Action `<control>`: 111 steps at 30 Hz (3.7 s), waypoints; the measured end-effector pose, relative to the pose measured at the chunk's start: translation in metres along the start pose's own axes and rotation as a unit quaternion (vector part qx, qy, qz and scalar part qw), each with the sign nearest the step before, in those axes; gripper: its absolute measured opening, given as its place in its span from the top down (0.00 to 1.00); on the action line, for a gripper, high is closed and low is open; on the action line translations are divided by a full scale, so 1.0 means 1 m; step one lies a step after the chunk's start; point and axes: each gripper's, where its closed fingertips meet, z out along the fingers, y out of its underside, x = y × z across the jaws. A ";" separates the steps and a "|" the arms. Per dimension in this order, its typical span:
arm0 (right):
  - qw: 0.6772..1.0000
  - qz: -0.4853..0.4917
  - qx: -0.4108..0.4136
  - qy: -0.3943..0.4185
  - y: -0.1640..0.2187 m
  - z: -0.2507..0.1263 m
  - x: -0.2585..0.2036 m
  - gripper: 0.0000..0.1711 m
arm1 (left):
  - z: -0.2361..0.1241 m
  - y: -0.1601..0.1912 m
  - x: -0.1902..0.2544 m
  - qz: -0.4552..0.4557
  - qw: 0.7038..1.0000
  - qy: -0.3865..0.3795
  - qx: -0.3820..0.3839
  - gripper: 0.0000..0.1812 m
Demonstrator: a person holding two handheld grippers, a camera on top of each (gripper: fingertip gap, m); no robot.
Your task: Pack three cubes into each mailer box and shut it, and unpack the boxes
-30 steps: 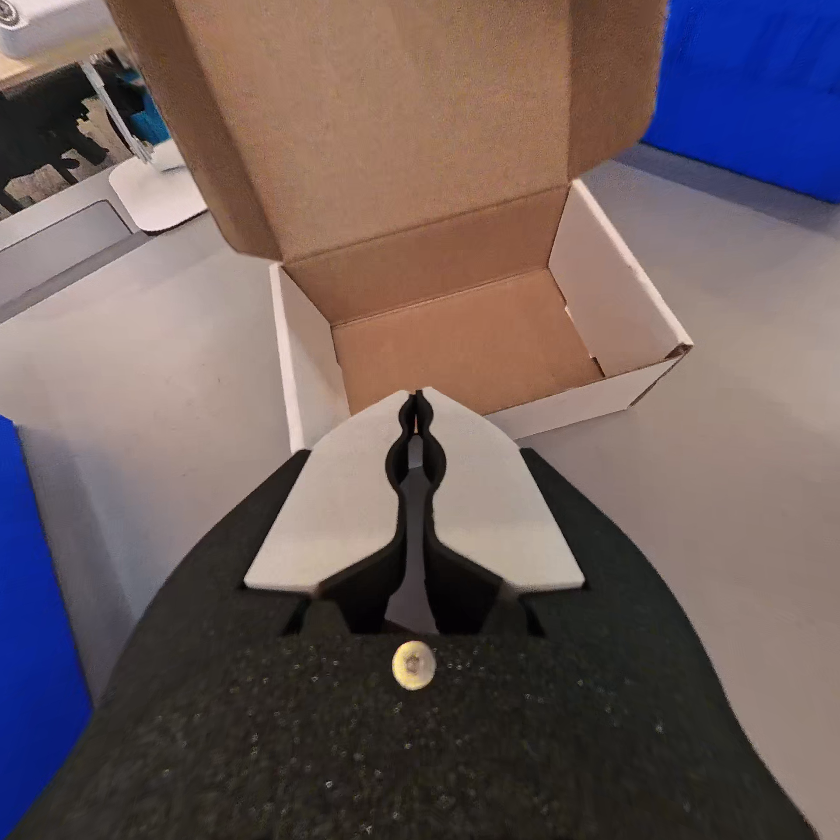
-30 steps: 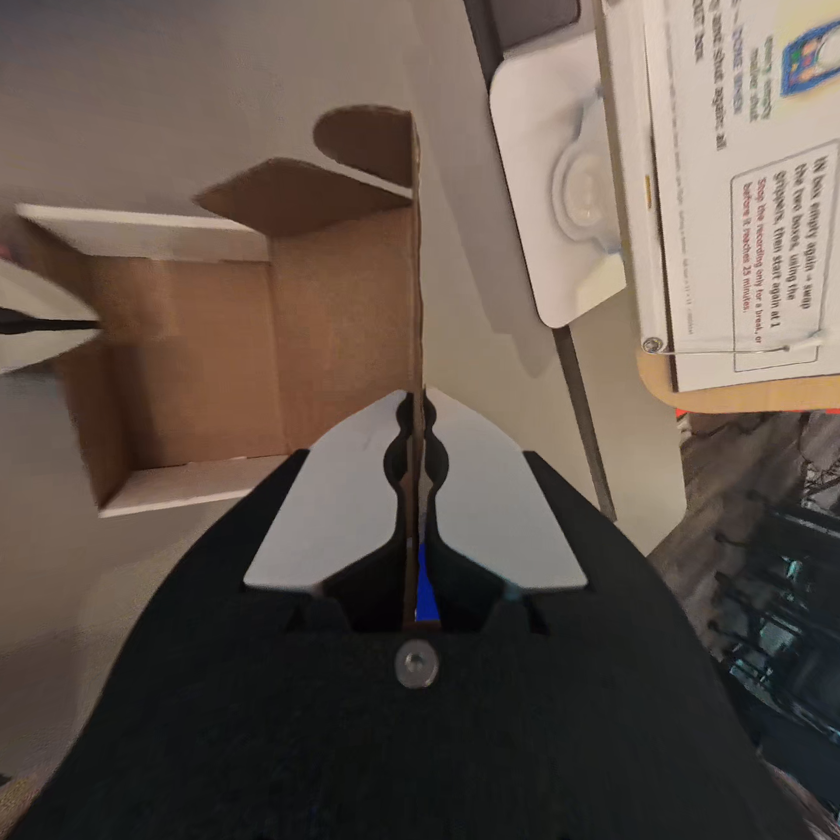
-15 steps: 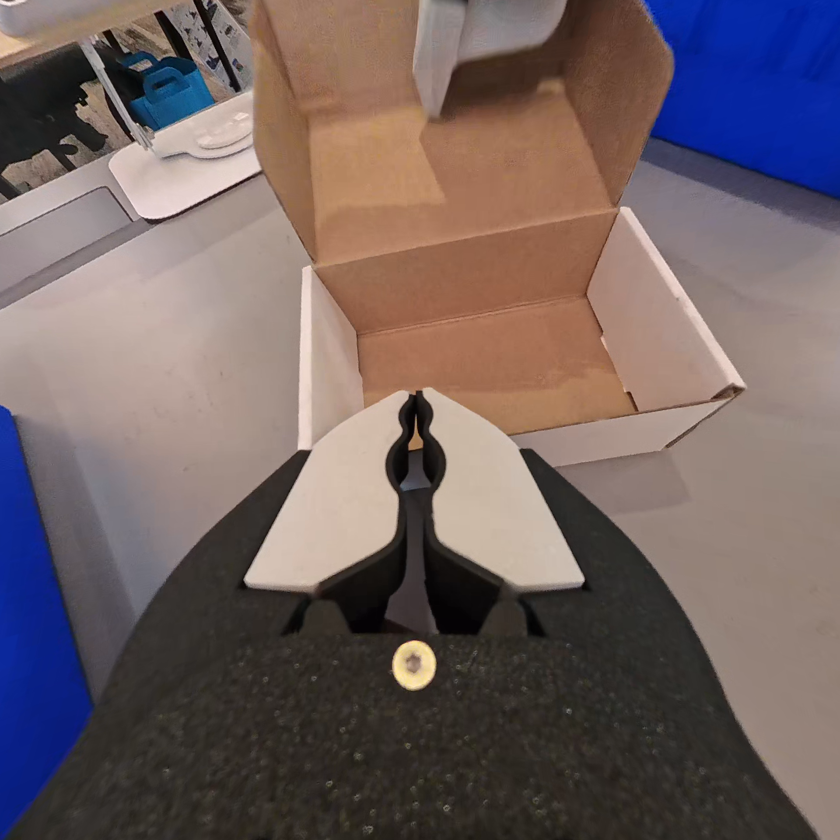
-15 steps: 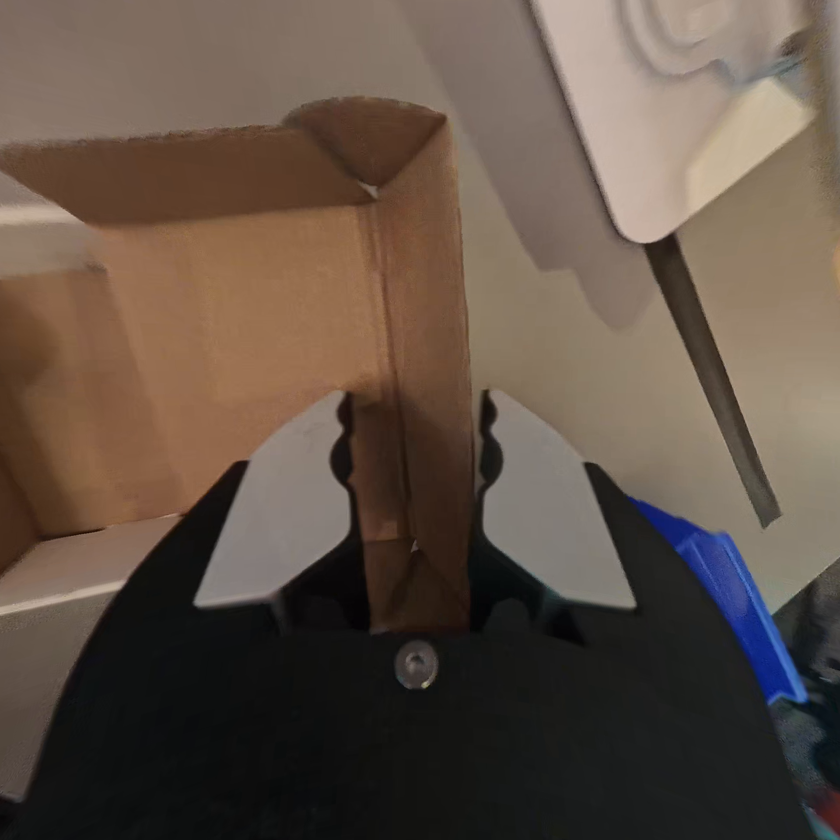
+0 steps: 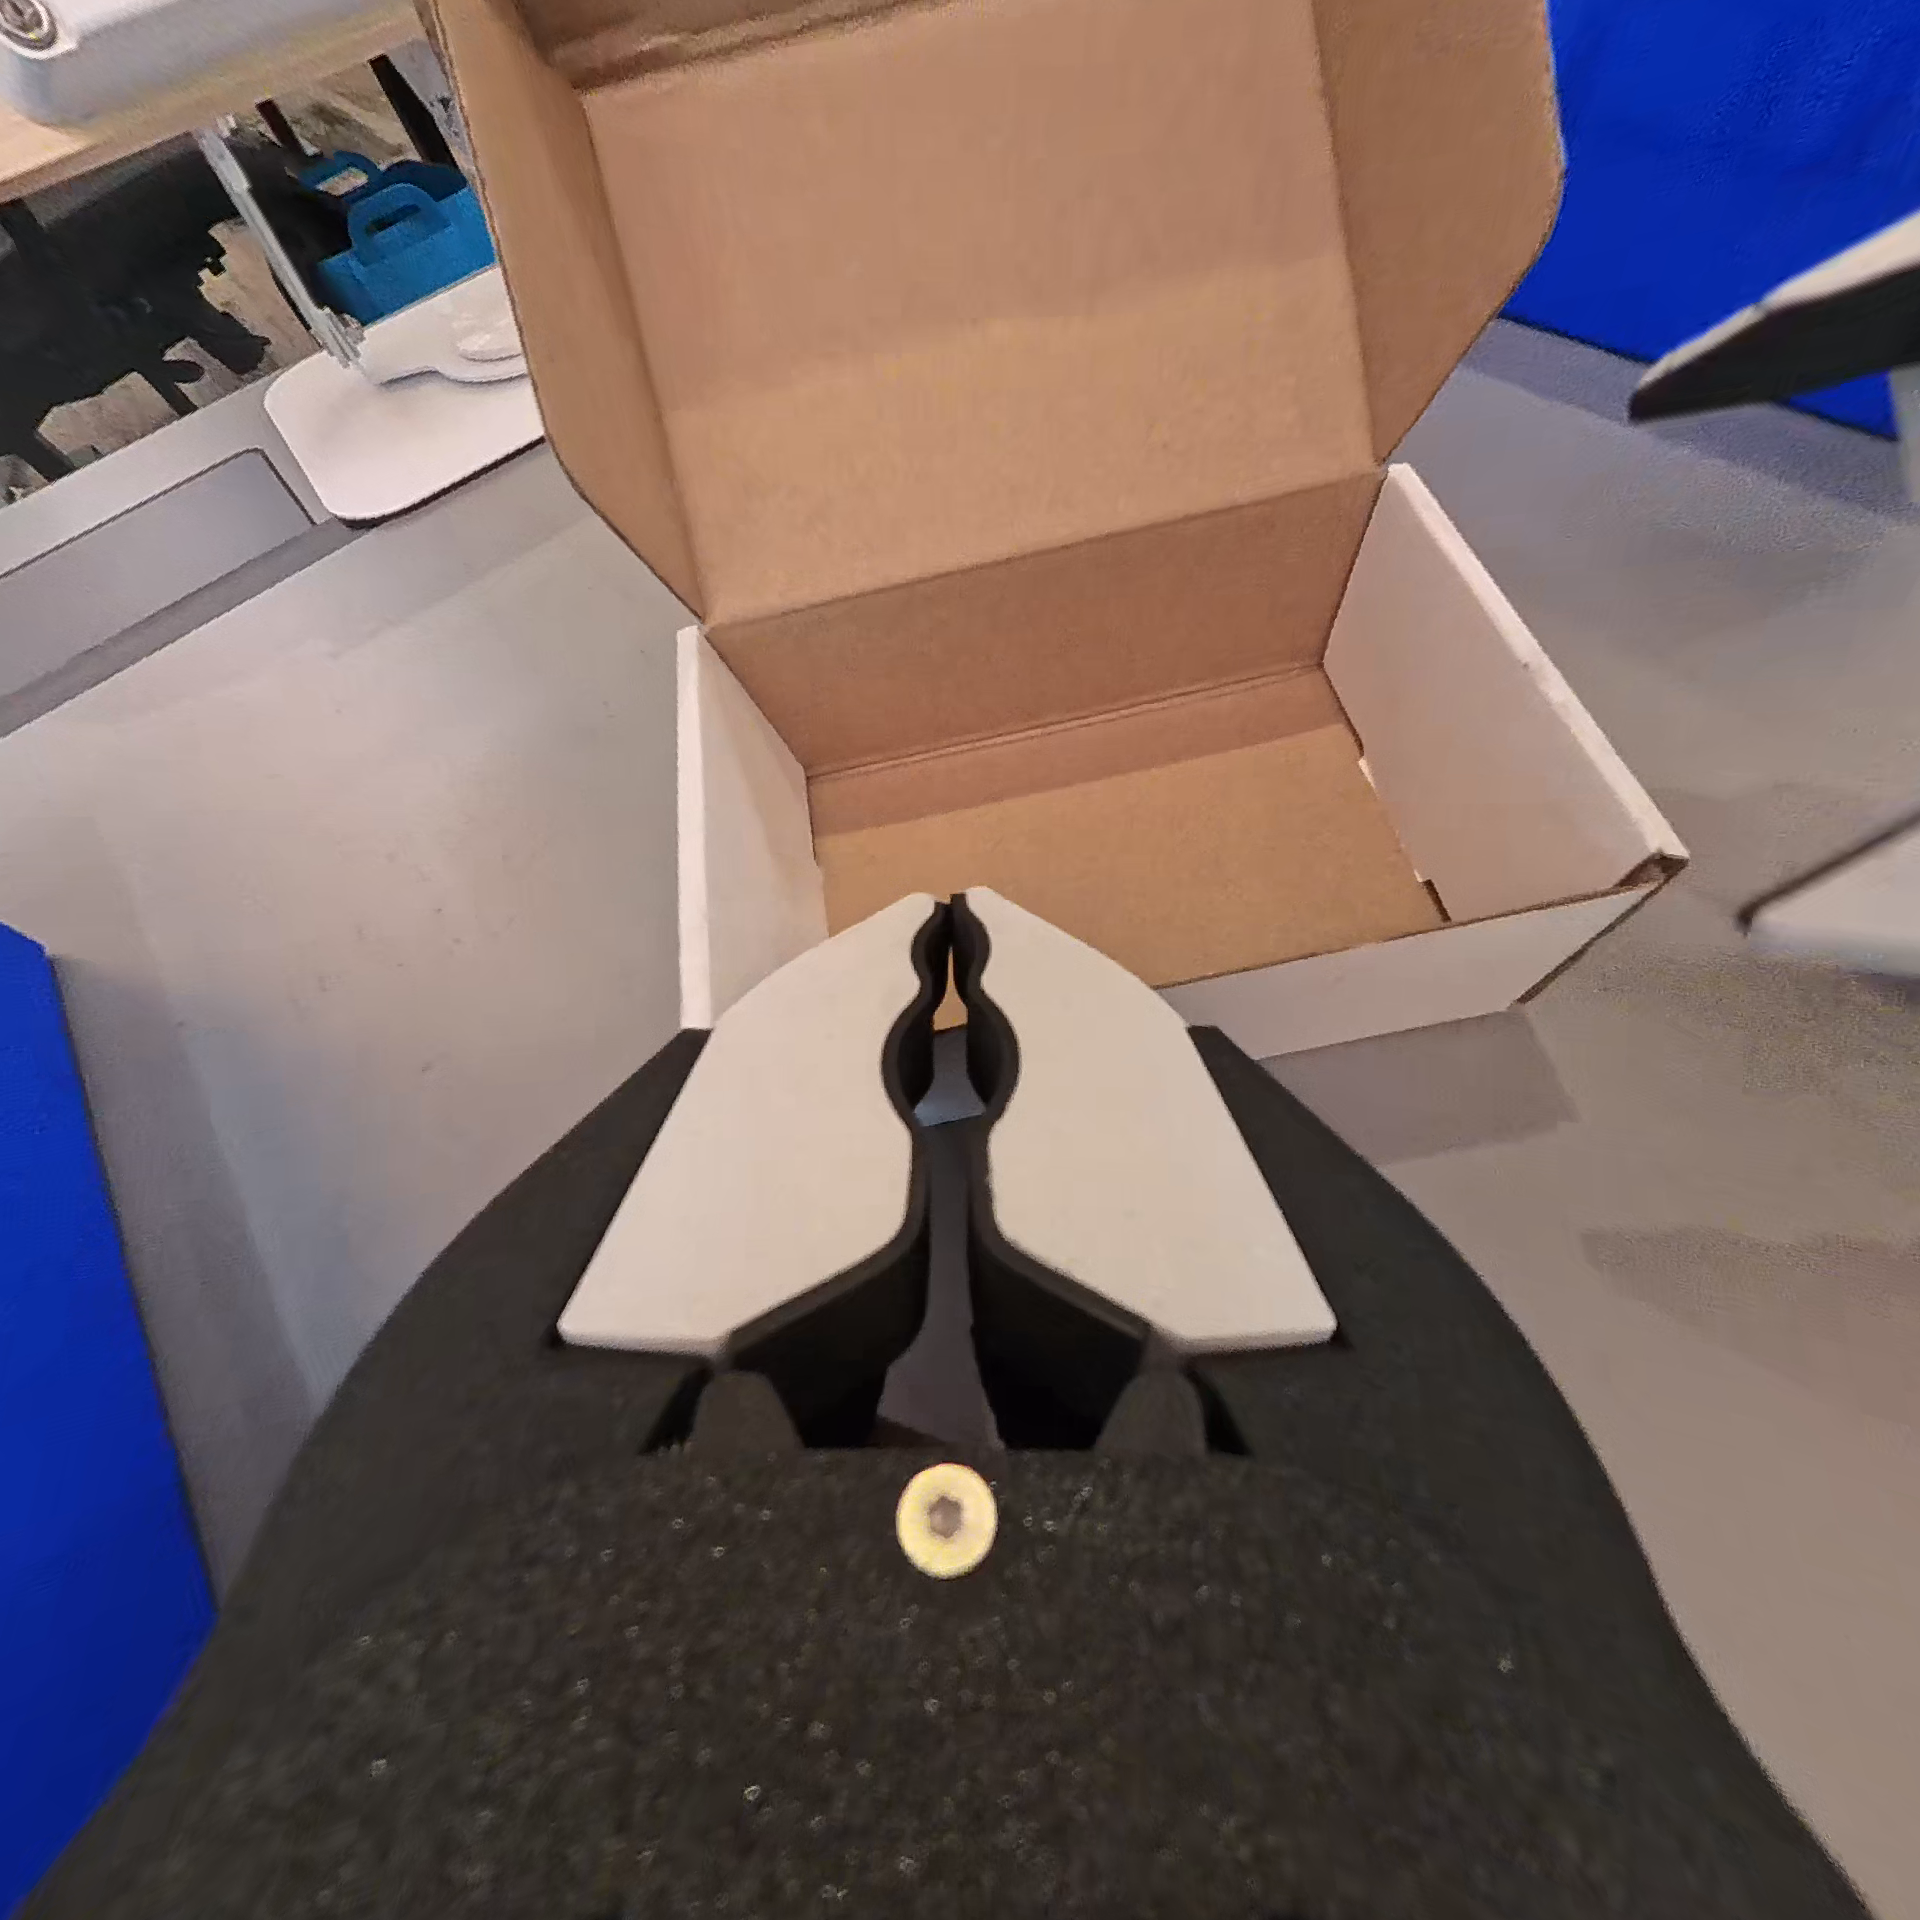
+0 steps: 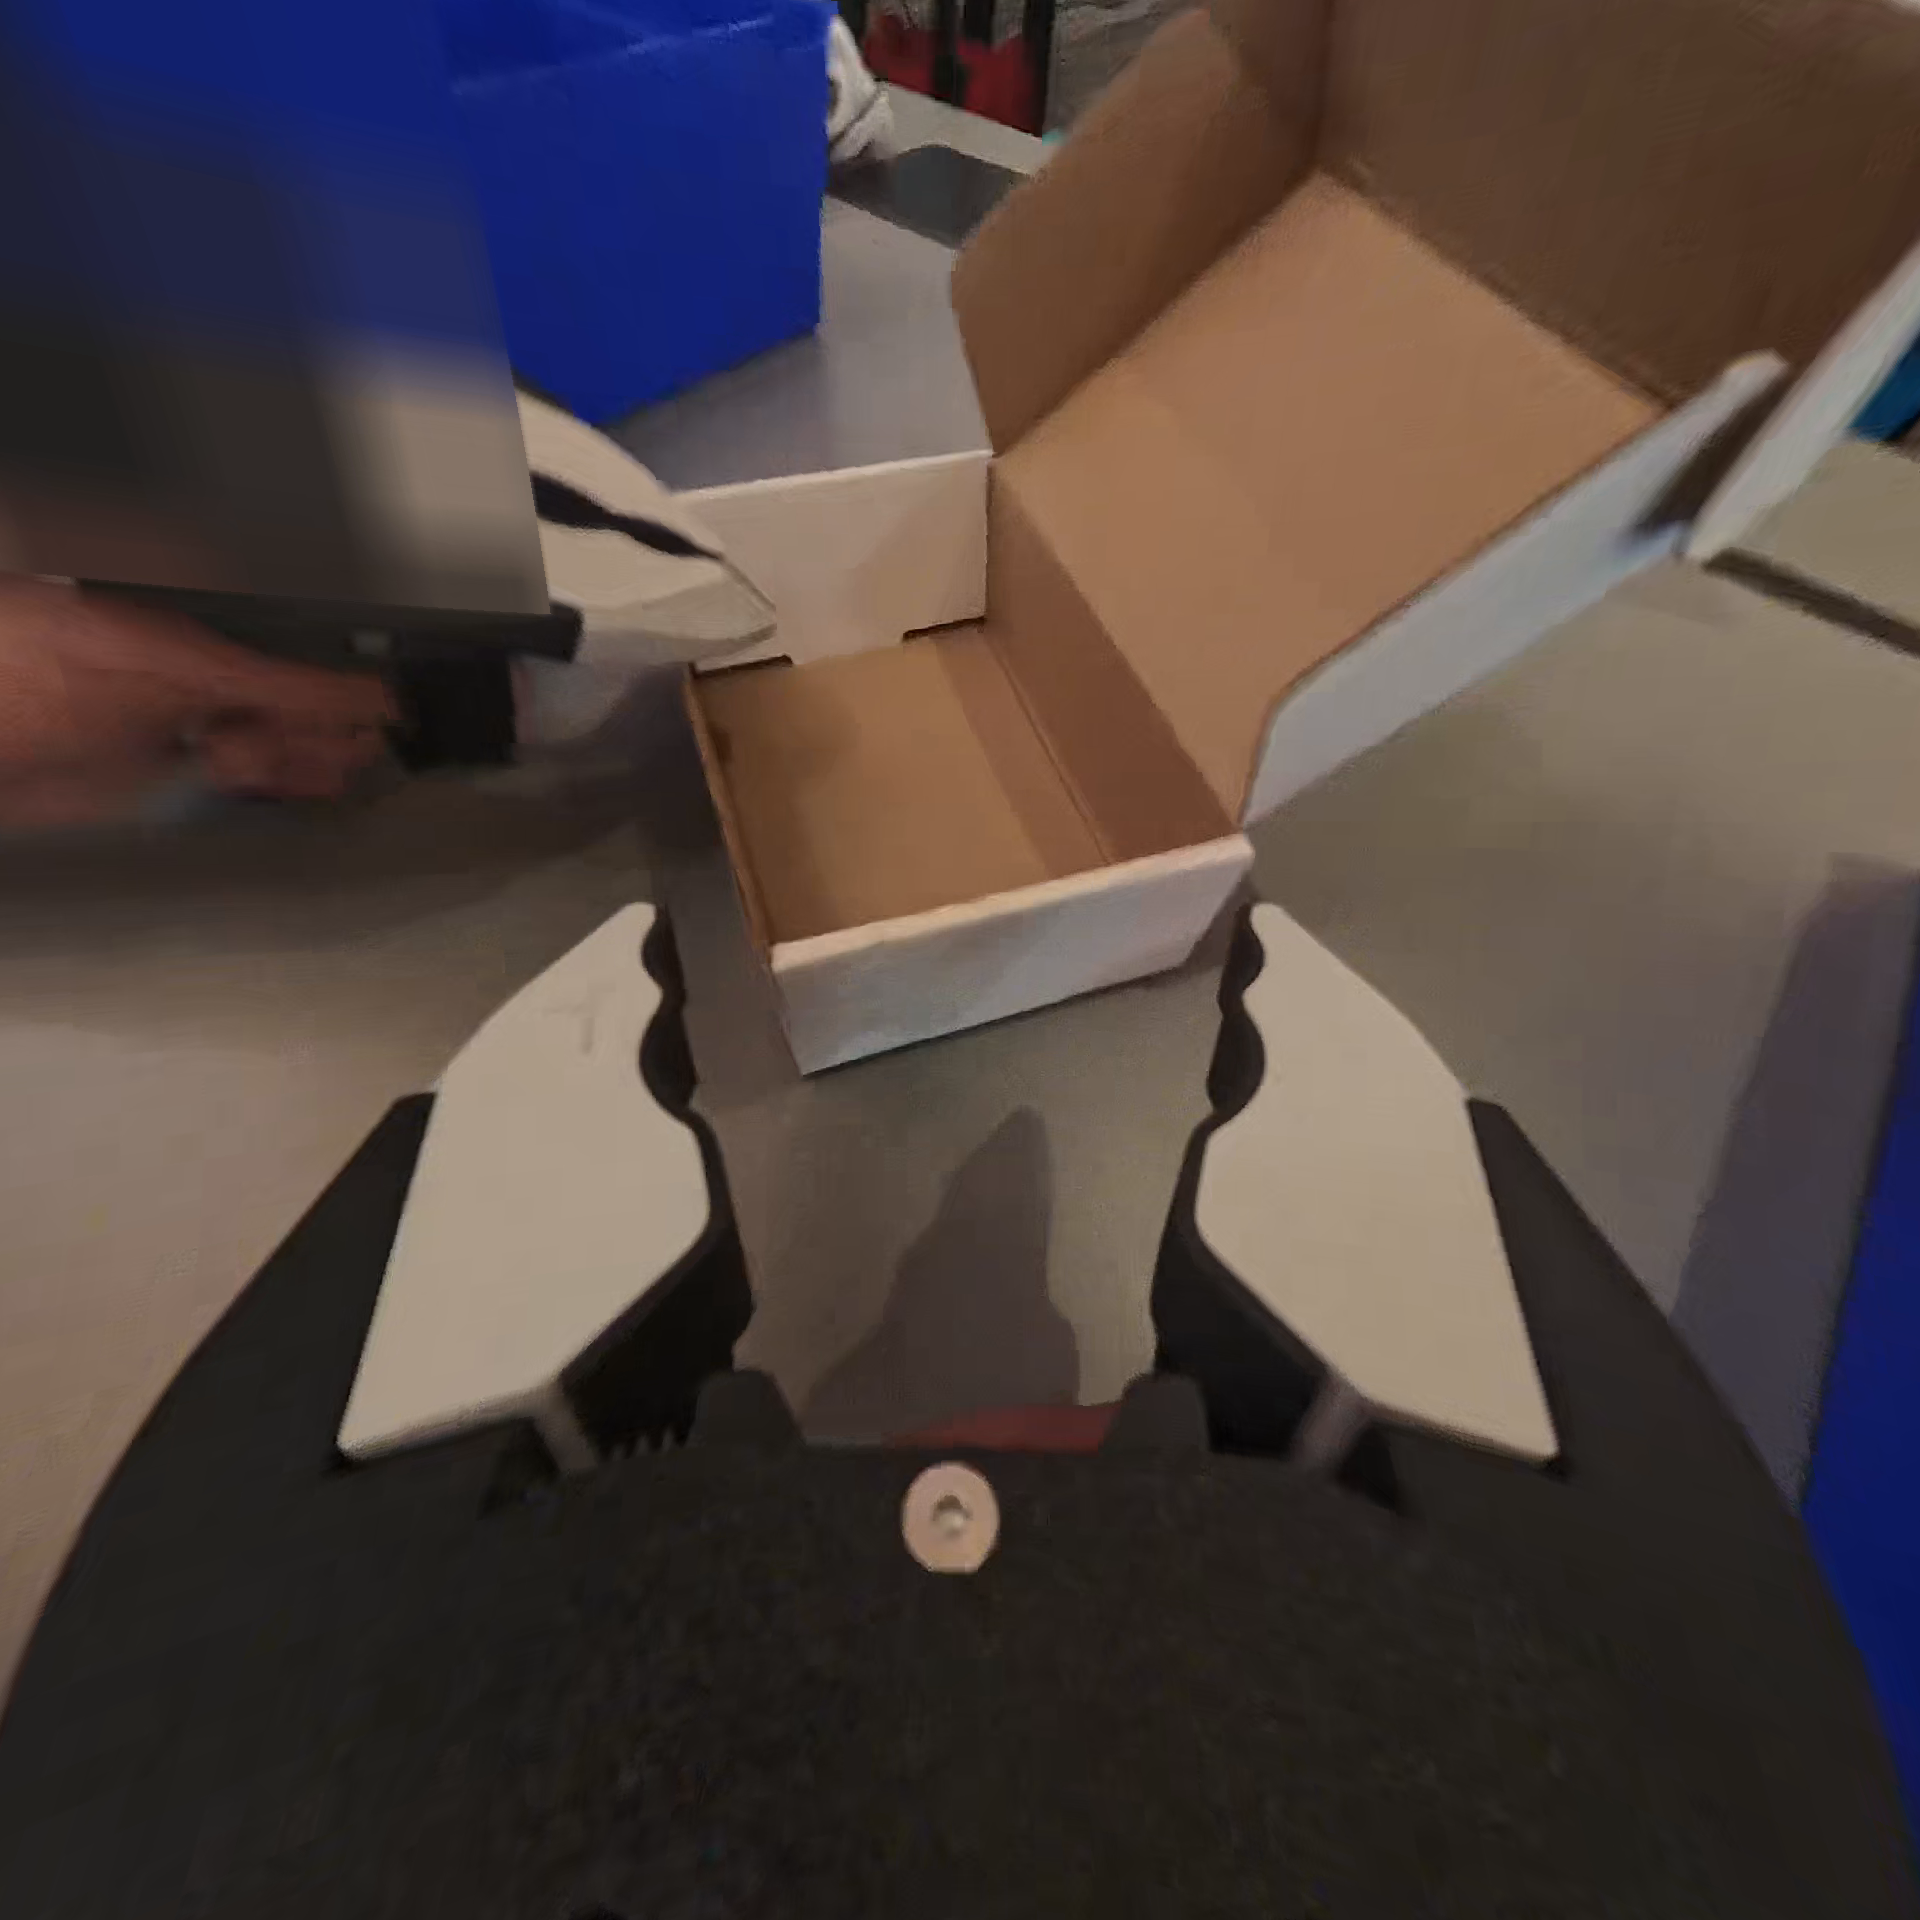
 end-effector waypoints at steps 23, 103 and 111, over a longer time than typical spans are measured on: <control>0.970 -0.234 -0.055 0.046 0.025 0.028 -0.004 0.50 | -0.010 -0.004 0.006 -0.002 1.000 0.003 0.009 1.00; 0.963 -0.257 -0.075 0.037 0.027 0.031 -0.007 0.52 | 0.007 -0.013 0.028 -0.124 0.867 0.183 -0.447 0.74; 0.962 -0.260 -0.076 0.037 0.027 0.031 -0.007 0.52 | -0.126 -0.039 -0.141 -0.048 0.960 0.084 -0.261 0.74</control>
